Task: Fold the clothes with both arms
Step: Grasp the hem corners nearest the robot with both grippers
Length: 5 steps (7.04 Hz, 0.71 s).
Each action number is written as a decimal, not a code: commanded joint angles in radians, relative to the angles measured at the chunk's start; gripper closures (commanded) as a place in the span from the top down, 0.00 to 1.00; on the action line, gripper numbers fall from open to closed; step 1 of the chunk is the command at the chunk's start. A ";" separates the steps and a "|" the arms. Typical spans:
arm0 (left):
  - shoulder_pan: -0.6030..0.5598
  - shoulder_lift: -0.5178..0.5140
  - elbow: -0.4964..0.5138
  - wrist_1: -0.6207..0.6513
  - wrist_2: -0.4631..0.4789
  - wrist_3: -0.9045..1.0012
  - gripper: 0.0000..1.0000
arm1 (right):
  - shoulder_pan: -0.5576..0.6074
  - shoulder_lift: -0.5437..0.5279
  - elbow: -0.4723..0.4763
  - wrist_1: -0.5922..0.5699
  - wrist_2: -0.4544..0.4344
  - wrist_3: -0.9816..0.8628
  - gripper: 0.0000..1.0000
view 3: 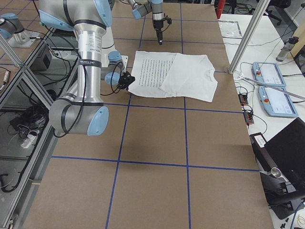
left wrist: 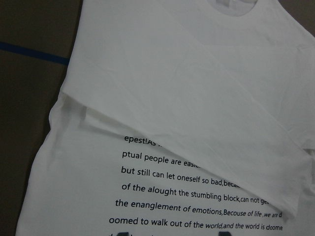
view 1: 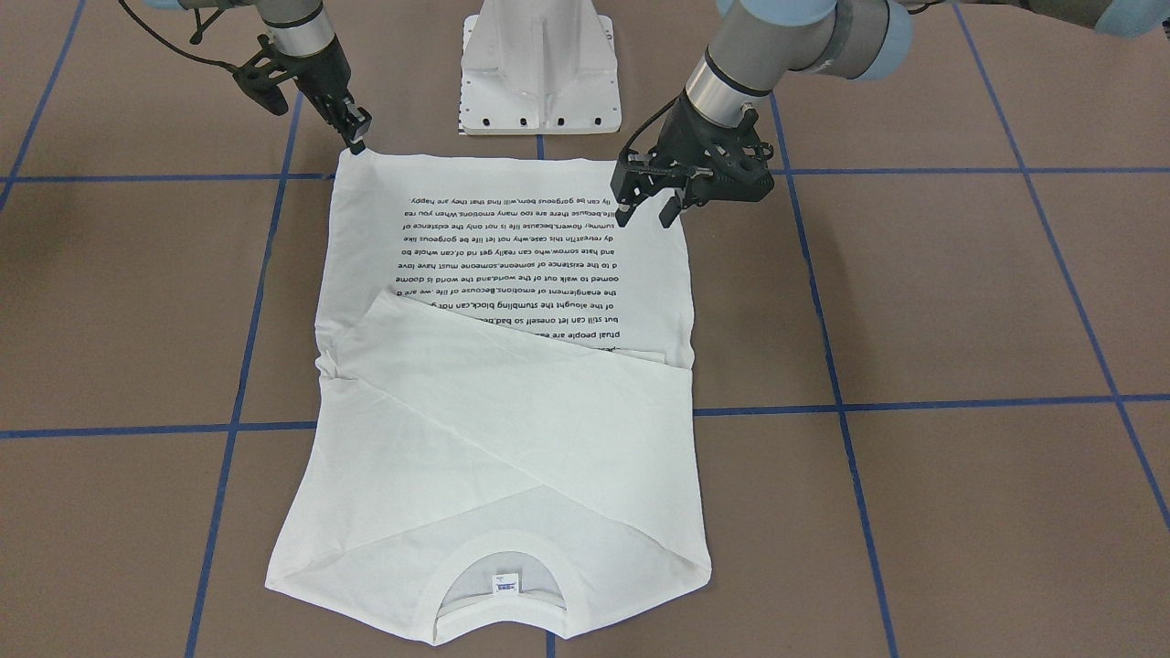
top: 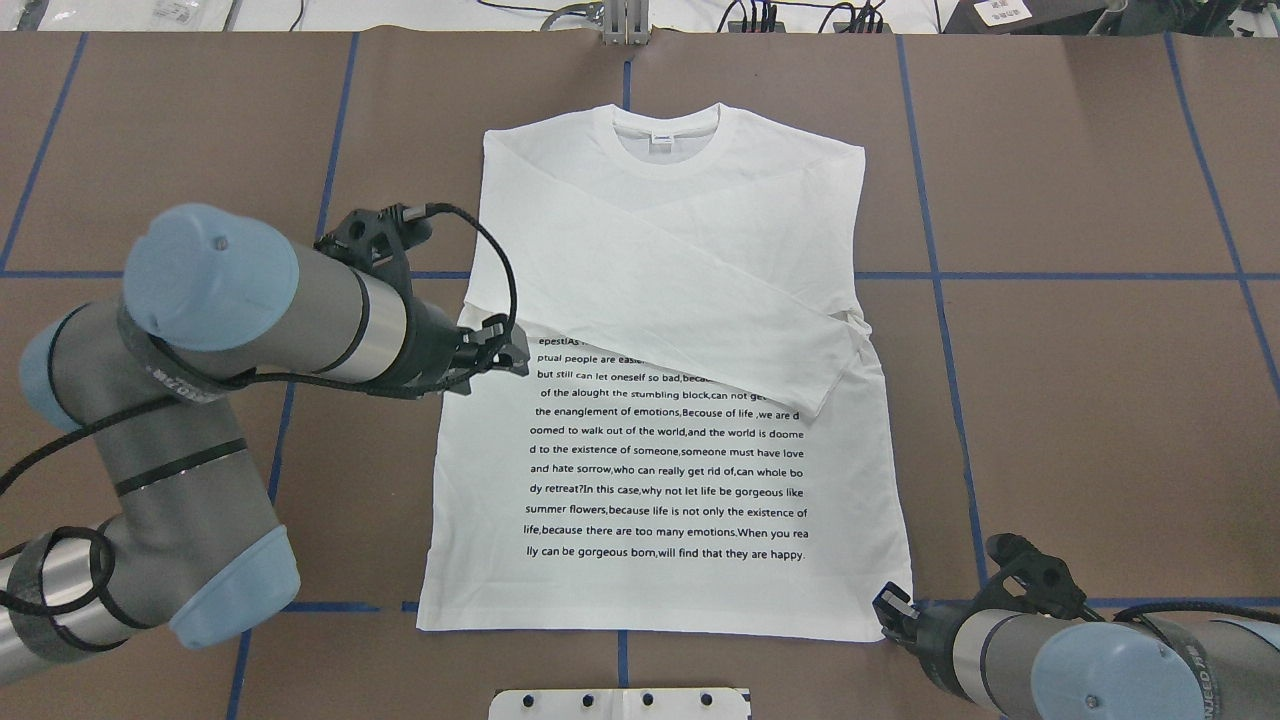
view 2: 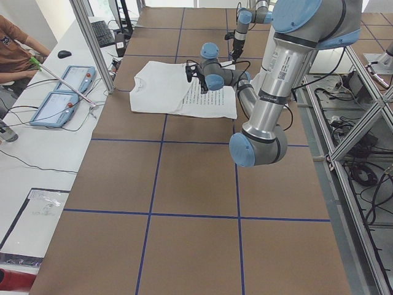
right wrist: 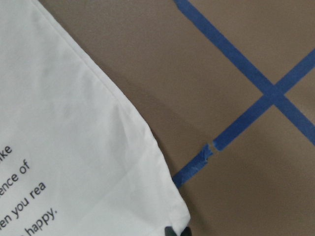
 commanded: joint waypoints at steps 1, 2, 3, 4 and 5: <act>0.161 0.103 -0.002 0.002 0.087 -0.132 0.68 | 0.003 0.002 0.012 0.000 0.004 0.000 0.00; 0.211 0.106 -0.004 0.007 0.114 -0.175 0.66 | 0.006 0.004 0.012 0.000 0.004 -0.002 0.00; 0.240 0.132 -0.008 0.007 0.124 -0.213 0.64 | 0.006 0.004 0.012 0.000 0.005 -0.002 0.00; 0.257 0.137 -0.012 0.016 0.124 -0.236 0.63 | 0.006 0.005 0.012 0.000 0.004 0.000 0.00; 0.280 0.139 -0.010 0.049 0.125 -0.243 0.63 | 0.007 0.007 0.012 0.000 0.004 -0.002 0.00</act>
